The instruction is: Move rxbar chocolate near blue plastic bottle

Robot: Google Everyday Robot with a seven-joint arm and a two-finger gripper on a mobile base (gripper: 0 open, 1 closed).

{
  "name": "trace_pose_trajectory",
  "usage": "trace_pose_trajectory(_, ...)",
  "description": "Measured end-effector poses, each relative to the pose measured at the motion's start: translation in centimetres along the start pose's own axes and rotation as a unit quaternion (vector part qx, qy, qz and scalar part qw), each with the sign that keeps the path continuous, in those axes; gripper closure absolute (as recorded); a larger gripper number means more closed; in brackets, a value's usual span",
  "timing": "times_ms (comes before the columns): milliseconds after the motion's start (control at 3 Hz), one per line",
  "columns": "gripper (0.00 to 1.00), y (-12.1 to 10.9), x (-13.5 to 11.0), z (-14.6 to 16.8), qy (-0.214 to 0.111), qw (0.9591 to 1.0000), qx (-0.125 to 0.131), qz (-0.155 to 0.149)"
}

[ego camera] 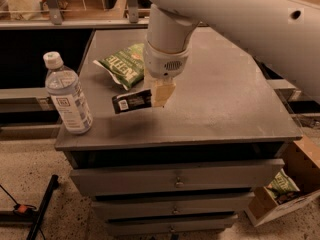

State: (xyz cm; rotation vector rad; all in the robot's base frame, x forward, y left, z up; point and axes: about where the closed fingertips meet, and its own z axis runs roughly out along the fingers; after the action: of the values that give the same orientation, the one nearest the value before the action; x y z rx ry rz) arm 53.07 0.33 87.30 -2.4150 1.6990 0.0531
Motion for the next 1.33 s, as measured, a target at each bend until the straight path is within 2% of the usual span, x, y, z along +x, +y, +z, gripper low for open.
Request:
trace_pose_trajectory(667, 0.36, -1.5, -2.3, -0.1, -0.013, 0.9998, 0.009, 0.009)
trace_pose_trajectory(1000, 0.13, -1.5, -2.3, -0.1, -0.013, 0.9998, 0.010, 0.008)
trace_pose_trajectory(1333, 0.00, -1.5, -2.4, -0.1, -0.014, 0.9998, 0.011, 0.008)
